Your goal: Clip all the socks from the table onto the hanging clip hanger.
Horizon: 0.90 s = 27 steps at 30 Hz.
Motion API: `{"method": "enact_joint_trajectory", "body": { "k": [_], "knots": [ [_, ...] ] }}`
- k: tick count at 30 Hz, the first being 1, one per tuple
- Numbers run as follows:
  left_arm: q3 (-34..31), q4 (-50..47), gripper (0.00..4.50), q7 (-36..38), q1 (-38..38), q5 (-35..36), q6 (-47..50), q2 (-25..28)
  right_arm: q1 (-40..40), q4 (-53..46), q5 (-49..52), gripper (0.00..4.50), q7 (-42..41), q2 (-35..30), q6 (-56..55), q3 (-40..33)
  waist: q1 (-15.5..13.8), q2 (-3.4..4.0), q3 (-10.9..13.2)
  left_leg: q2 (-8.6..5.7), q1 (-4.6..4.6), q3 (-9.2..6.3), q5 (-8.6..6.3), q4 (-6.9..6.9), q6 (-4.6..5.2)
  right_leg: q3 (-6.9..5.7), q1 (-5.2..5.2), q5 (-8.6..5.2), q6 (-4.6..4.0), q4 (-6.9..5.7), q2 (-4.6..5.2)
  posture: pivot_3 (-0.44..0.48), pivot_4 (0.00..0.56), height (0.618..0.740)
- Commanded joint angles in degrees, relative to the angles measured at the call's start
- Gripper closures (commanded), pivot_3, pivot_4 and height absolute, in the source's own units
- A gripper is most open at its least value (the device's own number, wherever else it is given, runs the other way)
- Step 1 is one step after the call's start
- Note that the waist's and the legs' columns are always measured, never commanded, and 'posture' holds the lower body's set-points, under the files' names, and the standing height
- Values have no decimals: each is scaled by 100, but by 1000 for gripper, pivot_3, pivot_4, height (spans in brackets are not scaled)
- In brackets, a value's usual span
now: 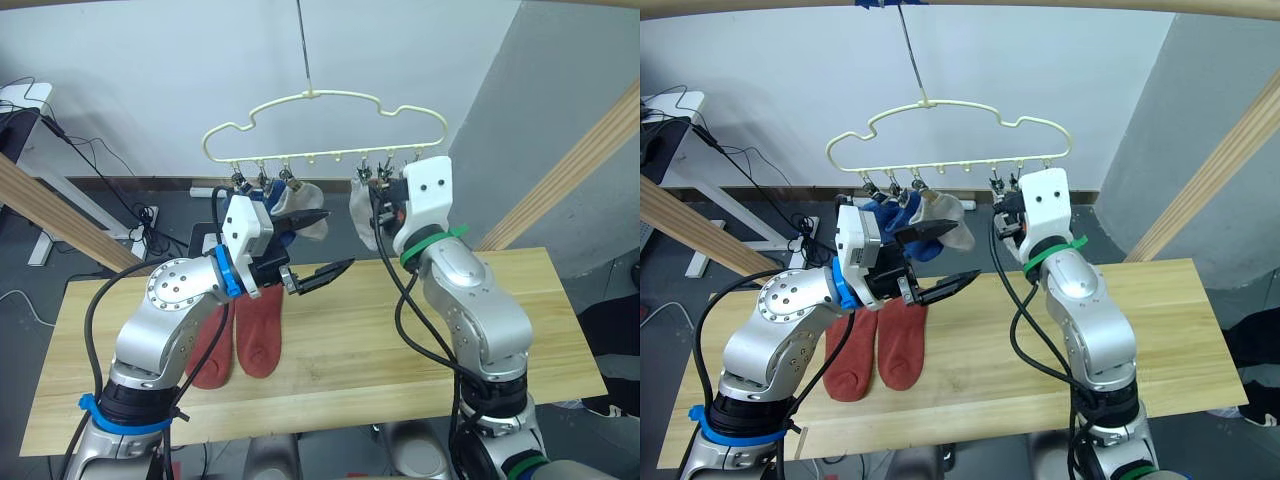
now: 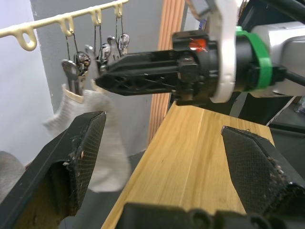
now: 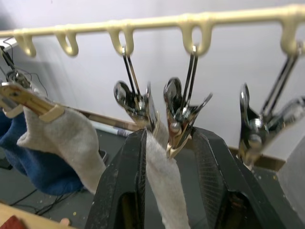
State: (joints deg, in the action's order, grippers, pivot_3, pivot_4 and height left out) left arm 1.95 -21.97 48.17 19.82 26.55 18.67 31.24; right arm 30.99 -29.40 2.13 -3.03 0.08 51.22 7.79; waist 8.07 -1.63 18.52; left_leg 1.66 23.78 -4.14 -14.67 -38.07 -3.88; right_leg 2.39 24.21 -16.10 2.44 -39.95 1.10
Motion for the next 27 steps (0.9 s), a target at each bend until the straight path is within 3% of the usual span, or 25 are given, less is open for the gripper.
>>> {"method": "enact_joint_trajectory", "body": {
  "k": [1,27],
  "knots": [
    [-32,-165,209,22,11,36,-32,22,195,63,45,3001,-44,3,-320,-103,0,0,0,0,0,0,0,0,0,0,0,0,0,0,0,-216,285,740],
    [2,-152,209,32,39,9,-44,11,358,314,18,3001,25,83,-574,-294,-2,0,0,0,0,0,0,0,0,1,0,0,0,0,0,-214,284,740]
  ]
}}
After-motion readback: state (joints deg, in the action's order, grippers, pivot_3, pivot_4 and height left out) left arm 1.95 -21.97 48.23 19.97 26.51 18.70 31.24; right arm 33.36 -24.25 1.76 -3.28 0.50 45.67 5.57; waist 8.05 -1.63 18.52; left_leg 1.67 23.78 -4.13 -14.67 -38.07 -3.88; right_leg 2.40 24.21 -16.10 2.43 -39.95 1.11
